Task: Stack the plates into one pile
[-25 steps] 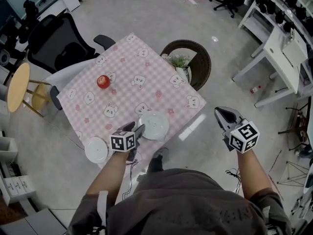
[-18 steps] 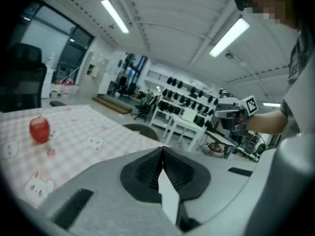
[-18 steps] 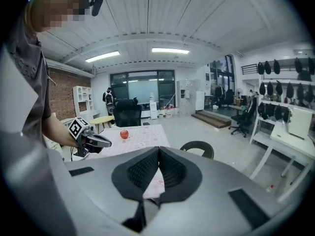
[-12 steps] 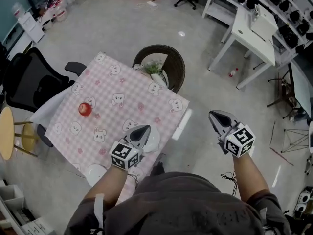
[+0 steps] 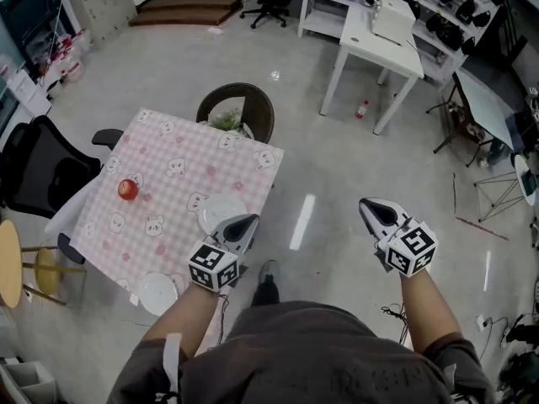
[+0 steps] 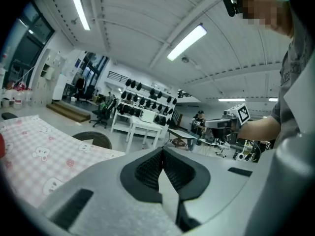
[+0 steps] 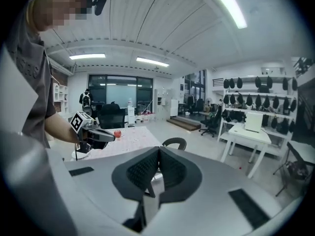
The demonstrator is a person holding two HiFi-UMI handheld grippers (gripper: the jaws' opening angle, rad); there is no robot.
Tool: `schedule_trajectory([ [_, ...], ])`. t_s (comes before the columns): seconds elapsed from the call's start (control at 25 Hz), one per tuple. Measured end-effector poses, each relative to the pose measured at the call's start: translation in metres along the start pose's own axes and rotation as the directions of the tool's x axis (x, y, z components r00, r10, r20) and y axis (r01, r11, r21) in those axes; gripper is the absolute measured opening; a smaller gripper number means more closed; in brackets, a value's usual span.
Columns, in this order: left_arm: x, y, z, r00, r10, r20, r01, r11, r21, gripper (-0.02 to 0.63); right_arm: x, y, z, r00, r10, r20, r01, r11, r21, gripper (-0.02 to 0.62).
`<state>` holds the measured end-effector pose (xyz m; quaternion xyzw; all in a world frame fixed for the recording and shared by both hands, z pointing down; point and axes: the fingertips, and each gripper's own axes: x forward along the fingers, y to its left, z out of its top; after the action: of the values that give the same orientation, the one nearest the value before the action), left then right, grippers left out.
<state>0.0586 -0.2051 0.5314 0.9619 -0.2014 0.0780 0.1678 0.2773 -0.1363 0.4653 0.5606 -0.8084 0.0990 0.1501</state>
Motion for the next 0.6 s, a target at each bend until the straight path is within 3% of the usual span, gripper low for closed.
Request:
schedule_trajectory([
  [0.32, -0.061, -0.134, -0.026, 0.999, -0.017, 0.035, 0.018, 0.999, -0.045, 0.006, -0.158, 0.065, -0.051, 0.998, -0.055, 0.006, 0.055, 0.997, 0.045, -0.006],
  [0.44, -0.09, -0.154, -0.038, 1.0, -0.007, 0.026, 0.008, 0.999, -0.043, 0.006, -0.18, 0.088, -0.056, 0.998, -0.06, 0.026, 0.059, 0.996, 0.065, -0.006],
  [0.6, -0.134, -0.148, -0.039, 0.999, 0.033, 0.036, -0.031, 0.999, -0.042, 0.006, -0.173, 0.133, -0.041, 0.999, -0.005, 0.052, 0.004, 1.0, 0.021, -0.006],
])
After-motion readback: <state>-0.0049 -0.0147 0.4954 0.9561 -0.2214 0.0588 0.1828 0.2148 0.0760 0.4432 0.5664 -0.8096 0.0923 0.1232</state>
